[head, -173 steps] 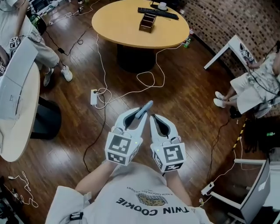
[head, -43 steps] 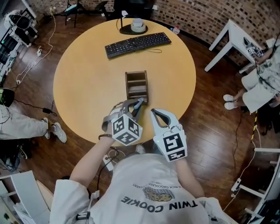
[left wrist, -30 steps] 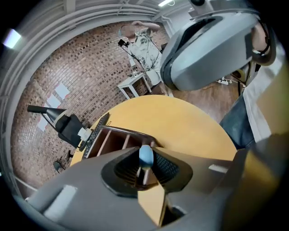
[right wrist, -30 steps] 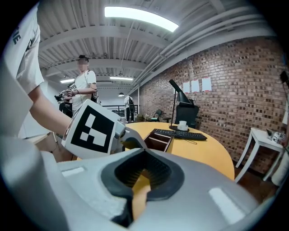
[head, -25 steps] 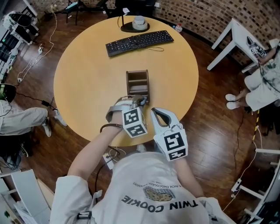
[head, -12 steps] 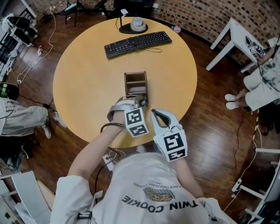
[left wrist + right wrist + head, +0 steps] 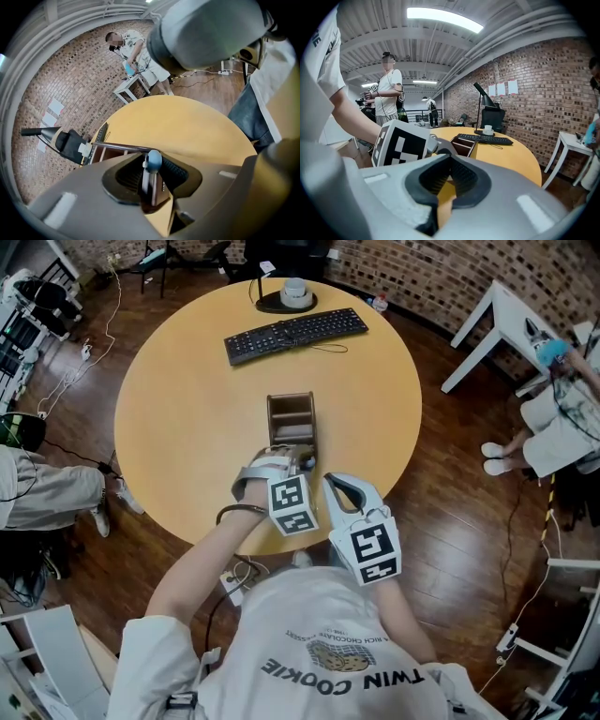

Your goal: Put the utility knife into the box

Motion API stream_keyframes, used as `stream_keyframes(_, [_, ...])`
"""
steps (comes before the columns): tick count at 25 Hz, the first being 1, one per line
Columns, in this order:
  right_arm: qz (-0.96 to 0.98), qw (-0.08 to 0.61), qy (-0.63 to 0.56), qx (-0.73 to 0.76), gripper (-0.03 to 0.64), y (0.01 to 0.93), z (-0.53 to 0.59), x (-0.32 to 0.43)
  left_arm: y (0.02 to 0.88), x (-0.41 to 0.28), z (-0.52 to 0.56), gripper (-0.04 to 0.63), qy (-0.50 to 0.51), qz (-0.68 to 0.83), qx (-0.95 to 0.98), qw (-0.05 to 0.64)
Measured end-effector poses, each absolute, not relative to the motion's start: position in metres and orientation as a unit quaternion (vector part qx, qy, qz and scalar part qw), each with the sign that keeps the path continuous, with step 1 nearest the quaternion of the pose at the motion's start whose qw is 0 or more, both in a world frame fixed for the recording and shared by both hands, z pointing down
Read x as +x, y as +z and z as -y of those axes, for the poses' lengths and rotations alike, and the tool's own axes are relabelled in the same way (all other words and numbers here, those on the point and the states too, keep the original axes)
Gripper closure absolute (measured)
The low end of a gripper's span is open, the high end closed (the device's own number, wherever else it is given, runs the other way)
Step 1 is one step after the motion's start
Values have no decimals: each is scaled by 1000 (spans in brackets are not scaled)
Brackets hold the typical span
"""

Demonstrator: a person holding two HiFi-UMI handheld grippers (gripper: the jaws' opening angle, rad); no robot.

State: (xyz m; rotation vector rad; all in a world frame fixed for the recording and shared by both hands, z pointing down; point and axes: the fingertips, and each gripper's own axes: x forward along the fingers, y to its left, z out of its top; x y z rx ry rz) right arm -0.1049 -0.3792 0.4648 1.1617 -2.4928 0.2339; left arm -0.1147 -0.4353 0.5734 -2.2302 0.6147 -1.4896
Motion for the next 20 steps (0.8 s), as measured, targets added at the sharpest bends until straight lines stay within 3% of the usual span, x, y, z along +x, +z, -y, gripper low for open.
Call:
stream_keyframes(9, [887, 187, 81, 415, 615, 461, 368, -109, 563, -122, 424, 472, -516, -234, -799, 200])
stream_keyframes(20, [894, 195, 79, 396, 615, 453, 351, -115, 526, -138, 406, 474, -452, -315, -819, 160])
